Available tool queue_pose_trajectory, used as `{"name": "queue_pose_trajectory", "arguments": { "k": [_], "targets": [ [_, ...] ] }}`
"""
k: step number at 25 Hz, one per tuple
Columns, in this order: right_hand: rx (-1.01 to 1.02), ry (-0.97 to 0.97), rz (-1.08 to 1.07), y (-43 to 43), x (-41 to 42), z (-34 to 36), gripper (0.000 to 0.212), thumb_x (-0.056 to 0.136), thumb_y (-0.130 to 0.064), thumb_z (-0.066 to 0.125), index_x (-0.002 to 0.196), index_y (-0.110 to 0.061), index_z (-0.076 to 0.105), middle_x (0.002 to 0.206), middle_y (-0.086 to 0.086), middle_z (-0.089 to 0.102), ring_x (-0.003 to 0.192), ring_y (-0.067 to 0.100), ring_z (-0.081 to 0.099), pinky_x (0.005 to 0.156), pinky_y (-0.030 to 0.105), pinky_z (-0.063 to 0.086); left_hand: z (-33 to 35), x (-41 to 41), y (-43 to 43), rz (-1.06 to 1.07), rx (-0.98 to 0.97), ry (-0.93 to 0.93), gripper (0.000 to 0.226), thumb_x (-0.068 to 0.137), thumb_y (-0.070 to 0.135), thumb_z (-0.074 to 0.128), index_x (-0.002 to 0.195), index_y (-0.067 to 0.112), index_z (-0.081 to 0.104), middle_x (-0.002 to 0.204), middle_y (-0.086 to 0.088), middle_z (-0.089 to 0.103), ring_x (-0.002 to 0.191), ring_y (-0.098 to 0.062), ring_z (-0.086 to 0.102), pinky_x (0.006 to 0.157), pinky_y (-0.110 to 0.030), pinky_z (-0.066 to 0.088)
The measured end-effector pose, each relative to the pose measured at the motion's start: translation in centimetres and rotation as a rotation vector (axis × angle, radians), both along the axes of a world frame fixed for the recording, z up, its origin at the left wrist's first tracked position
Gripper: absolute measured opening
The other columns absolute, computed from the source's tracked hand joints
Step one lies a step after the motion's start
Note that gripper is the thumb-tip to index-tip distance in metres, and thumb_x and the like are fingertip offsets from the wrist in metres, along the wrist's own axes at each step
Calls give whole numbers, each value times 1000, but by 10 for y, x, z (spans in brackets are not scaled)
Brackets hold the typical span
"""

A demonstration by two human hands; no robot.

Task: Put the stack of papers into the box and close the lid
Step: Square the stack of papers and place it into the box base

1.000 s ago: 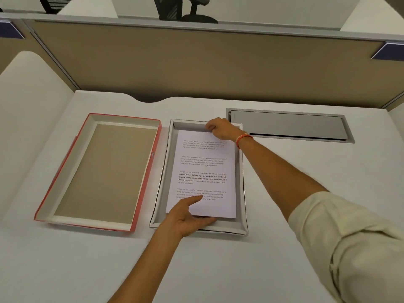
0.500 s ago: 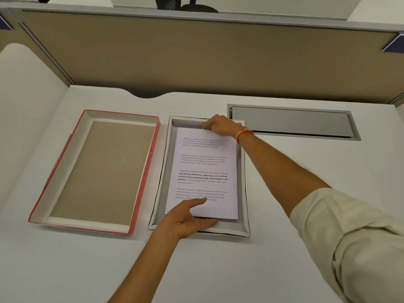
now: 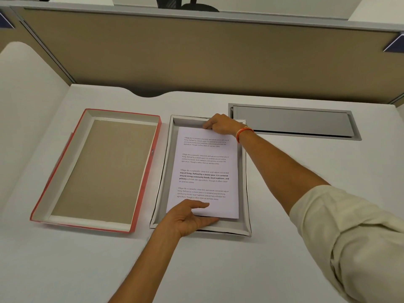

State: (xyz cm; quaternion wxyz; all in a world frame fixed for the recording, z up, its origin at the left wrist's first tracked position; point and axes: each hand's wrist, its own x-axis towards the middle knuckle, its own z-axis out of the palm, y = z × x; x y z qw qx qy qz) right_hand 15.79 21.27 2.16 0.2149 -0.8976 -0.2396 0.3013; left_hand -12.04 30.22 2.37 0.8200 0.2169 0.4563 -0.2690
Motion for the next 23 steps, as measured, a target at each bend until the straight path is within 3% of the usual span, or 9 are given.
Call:
{"name": "queue_pose_trajectory", "arguments": {
  "k": [5, 11, 14, 16, 18, 20, 23],
  "targets": [
    [18, -3, -1, -4, -2, -3, 42, 94, 1, 36, 121, -10, 67, 130, 11, 63, 117, 32, 58, 105, 39, 45, -4, -3, 0, -6, 10, 18, 47, 82, -21, 53, 117, 10, 56, 121, -29, 62, 113, -55, 57, 88, -69, 46],
    [44, -40, 89, -11, -5, -2, 40, 94, 0, 37, 115, -11, 69, 123, 12, 66, 111, 32, 62, 98, 40, 50, 1, -12, 4, -62, -12, -22, 53, 84, -18, 56, 129, 11, 52, 128, -31, 60, 118, -56, 55, 106, -63, 39],
    [82, -35, 34, -12, -8, 6, 44, 93, 6, 37, 126, -7, 61, 135, 13, 59, 124, 30, 53, 108, 40, 41, 23, -26, 23, -68, -112, -115, 51, 88, -13, 57, 133, 10, 48, 134, -34, 55, 123, -56, 51, 108, -61, 37],
    [168, -41, -38, -9, -12, 11, 42, 94, 4, 40, 131, -7, 57, 139, 12, 56, 130, 28, 50, 113, 39, 38, 44, -32, 49, -80, -85, -152, 44, 89, -7, 56, 132, -5, 46, 132, -38, 54, 123, -52, 54, 105, -55, 42],
    [322, -37, -137, 0, -22, 15, 36, 96, -5, 48, 131, -8, 58, 136, 11, 59, 127, 26, 54, 110, 35, 42, 55, -33, 84, -52, 192, -208, 40, 91, -1, 55, 128, -13, 47, 123, -35, 62, 116, -44, 63, 97, -50, 51],
    [475, 24, -251, 20, -45, 20, 36, 94, -13, 55, 130, -9, 58, 132, 9, 61, 122, 23, 57, 103, 29, 45, 59, -34, 123, 11, 625, -275, 34, 93, 2, 56, 124, -10, 50, 116, -28, 68, 105, -39, 70, 92, -44, 58],
    [625, 169, -377, 59, -87, 19, 44, 90, -23, 65, 131, -10, 56, 131, 7, 61, 119, 20, 59, 97, 27, 47, 44, -42, 181, 86, 1133, -188, 31, 89, 7, 65, 118, -1, 56, 110, -25, 68, 90, -37, 70, 86, -44, 56]
  ]
}}
